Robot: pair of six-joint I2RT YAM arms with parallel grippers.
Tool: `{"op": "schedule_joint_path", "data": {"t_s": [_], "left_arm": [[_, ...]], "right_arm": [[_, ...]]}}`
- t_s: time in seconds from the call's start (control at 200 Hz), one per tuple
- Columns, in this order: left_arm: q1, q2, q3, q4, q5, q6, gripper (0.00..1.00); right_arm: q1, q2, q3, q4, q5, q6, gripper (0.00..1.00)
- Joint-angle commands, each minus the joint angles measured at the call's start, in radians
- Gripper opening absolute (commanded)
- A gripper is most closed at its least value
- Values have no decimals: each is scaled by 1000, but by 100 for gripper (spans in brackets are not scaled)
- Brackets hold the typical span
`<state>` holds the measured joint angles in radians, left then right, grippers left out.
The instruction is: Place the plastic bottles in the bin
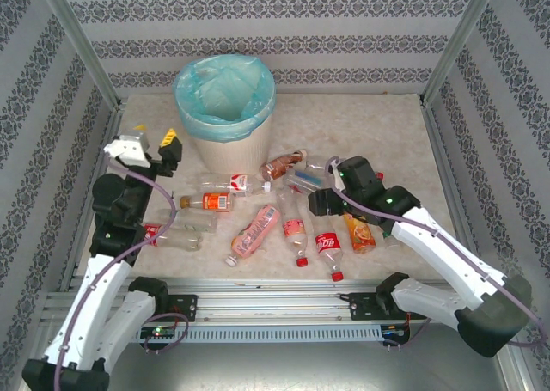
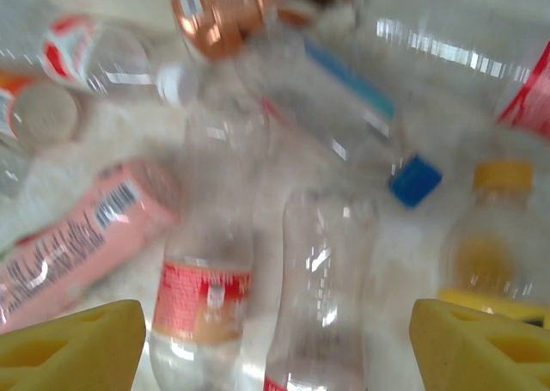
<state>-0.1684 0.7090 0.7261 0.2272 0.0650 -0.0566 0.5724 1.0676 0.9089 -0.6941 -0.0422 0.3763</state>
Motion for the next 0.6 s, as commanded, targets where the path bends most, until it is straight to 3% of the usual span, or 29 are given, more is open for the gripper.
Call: {"op": "schedule_joint_path", "data": {"t_s": [0.0, 0.125, 0.41, 0.595], "left_arm": [[-88, 53, 85, -159, 40, 88, 71], [-144, 110, 145, -215, 53, 129, 76], [-147, 203, 169, -206, 199, 115, 81], [-148, 221, 159, -162, 218, 99, 84]], "right_arm": [[32, 42, -4, -109, 20, 94, 81], [48, 102, -31, -109, 37, 114, 81], [48, 201, -78, -21, 46, 128, 81], [49, 262, -94, 34, 35, 131, 79]]}}
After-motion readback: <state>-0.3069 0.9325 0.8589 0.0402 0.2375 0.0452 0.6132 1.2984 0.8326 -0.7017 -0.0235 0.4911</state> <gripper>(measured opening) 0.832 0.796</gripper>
